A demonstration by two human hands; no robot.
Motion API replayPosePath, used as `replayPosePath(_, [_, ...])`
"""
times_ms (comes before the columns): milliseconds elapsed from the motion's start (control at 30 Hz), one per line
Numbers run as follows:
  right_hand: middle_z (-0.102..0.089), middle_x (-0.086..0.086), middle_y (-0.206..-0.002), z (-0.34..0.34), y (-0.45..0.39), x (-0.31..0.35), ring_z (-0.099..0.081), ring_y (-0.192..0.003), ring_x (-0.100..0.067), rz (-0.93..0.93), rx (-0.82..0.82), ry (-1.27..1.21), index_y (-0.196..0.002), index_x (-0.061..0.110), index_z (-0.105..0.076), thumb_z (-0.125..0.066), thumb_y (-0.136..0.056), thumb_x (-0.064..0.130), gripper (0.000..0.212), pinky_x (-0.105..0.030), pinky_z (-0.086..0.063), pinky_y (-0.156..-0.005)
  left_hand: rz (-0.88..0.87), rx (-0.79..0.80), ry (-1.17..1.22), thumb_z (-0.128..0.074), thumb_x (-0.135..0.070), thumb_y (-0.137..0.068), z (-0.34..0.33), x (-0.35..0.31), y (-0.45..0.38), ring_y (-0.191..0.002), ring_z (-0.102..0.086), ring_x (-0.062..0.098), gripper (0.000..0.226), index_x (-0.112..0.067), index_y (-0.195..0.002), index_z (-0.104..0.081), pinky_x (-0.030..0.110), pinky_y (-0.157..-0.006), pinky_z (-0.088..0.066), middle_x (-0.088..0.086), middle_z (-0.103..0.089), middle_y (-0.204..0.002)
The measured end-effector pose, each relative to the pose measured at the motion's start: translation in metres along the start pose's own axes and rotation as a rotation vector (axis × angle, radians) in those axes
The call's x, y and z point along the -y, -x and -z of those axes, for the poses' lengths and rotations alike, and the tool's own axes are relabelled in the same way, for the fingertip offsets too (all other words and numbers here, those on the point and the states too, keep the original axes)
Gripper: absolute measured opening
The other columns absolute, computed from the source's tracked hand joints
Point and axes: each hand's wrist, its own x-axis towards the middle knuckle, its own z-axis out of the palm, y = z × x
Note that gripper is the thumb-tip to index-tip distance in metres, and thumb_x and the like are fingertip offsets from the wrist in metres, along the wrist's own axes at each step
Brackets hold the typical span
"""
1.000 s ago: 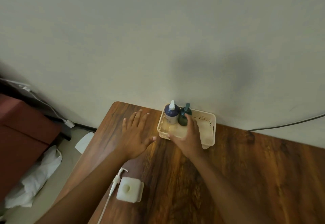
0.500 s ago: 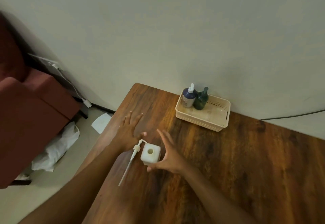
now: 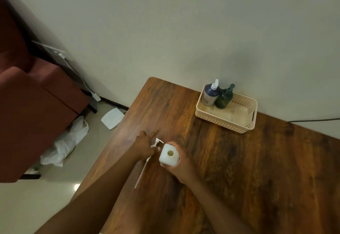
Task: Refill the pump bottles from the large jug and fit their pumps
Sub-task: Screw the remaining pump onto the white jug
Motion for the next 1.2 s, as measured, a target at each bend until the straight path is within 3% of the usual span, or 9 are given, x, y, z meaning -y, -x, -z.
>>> replayPosePath(100, [-0.047, 0.010, -0.145, 0.006, 0.002, 0.004, -0.042, -0.134, -0.009, -0.021, -0.013, 0.025, -0.145, 0.033, -0.039, -0.087, -0.073, 0.040, 0.087, -0.035, -0.045, -0.110, 0.010, -0.039, -0.050, -0.061, -0.042, -0.098, -0.019, -0.010, -0.007, -0.115, -0.053, 0.034, 0.065, -0.035, -0.157, -0.035, 0.041, -0.099, -0.051, 0.015, -0.042, -0.135])
replayPosePath(267, [-0.044, 0.013, -0.139, 0.026, 0.011, 0.004, -0.042, -0.127, -0.005, -0.079, -0.050, -0.007, -0.142, 0.039, -0.033, -0.088, -0.070, 0.041, 0.090, -0.034, -0.051, -0.103, 0.010, -0.159, -0.033, -0.056, -0.030, -0.101, -0.042, -0.016, -0.011, -0.106, -0.055, 0.026, 0.024, -0.031, -0.124, -0.060, 0.036, -0.087, -0.050, 0.008, -0.052, -0.121])
replayPosePath(500, [-0.038, 0.045, -0.117, 0.077, 0.039, -0.016, -0.042, -0.112, 0.020, -0.166, -0.196, -0.183, -0.124, 0.062, -0.032, -0.087, -0.066, 0.046, 0.082, -0.001, -0.040, -0.078, 0.007, -0.197, 0.071, -0.066, -0.021, -0.095, -0.042, -0.034, -0.012, -0.099, -0.067, 0.022, 0.023, -0.029, -0.117, -0.070, 0.030, -0.086, -0.053, 0.003, -0.070, -0.111])
replayPosePath(700, [-0.047, 0.028, -0.127, 0.153, 0.070, -0.029, -0.048, -0.115, -0.001, -0.217, -0.342, -0.262, -0.128, 0.055, -0.041, -0.090, -0.067, 0.037, 0.080, -0.022, -0.049, -0.088, -0.096, -0.247, 0.270, -0.072, -0.010, -0.083, -0.018, -0.093, 0.003, -0.067, -0.071, 0.007, 0.017, -0.027, -0.080, -0.078, 0.027, -0.063, -0.052, -0.006, -0.075, -0.067])
replayPosePath(833, [-0.053, 0.015, -0.129, 0.214, 0.094, -0.031, -0.055, -0.115, -0.011, -0.191, -0.432, -0.296, -0.132, 0.043, -0.046, -0.092, -0.068, 0.031, 0.080, -0.039, -0.059, -0.089, -0.246, -0.266, 0.342, -0.077, 0.006, -0.074, 0.008, -0.159, 0.017, -0.044, -0.054, -0.001, 0.047, -0.028, -0.046, -0.058, 0.023, -0.049, -0.041, -0.015, -0.056, -0.044])
replayPosePath(900, [-0.055, 0.016, -0.124, 0.241, 0.103, -0.032, -0.059, -0.109, -0.012, -0.156, -0.484, -0.305, -0.125, 0.047, -0.047, -0.093, -0.066, 0.028, 0.077, -0.027, -0.061, -0.074, -0.373, -0.316, 0.351, -0.084, 0.003, -0.074, 0.028, -0.196, 0.027, -0.050, -0.061, -0.003, 0.043, -0.030, -0.054, -0.064, 0.009, -0.047, -0.041, -0.018, -0.064, -0.053])
replayPosePath(1000, [-0.055, 0.022, -0.116, 0.279, 0.121, -0.029, -0.062, -0.100, -0.010, -0.120, -0.539, -0.303, -0.115, 0.060, -0.044, -0.094, -0.063, 0.032, 0.078, -0.015, -0.056, -0.060, -0.433, -0.396, 0.361, -0.091, -0.015, -0.075, 0.065, -0.253, 0.049, -0.064, -0.068, 0.010, 0.021, -0.026, -0.084, -0.075, 0.018, -0.056, -0.051, -0.005, -0.071, -0.067])
replayPosePath(1100, [-0.058, 0.019, -0.113, 0.306, 0.138, -0.024, -0.064, -0.098, -0.011, -0.114, -0.564, -0.295, -0.114, 0.060, -0.042, -0.094, -0.057, 0.043, 0.078, -0.020, -0.059, -0.063, -0.562, -0.428, 0.408, -0.090, -0.019, -0.076, 0.101, -0.309, 0.080, -0.078, -0.072, 0.010, 0.052, -0.036, -0.122, -0.071, 0.020, -0.070, -0.056, -0.005, -0.075, -0.080])
replayPosePath(1200, [-0.058, 0.018, -0.111, 0.324, 0.153, -0.016, -0.064, -0.098, -0.010, -0.108, -0.590, -0.277, -0.114, 0.058, -0.041, -0.088, -0.048, 0.059, 0.082, -0.025, -0.060, -0.070, -0.681, -0.485, 0.459, -0.089, -0.019, -0.078, 0.129, -0.363, 0.117, -0.082, -0.073, 0.010, 0.057, -0.030, -0.130, -0.070, 0.009, -0.072, -0.053, -0.007, -0.077, -0.087])
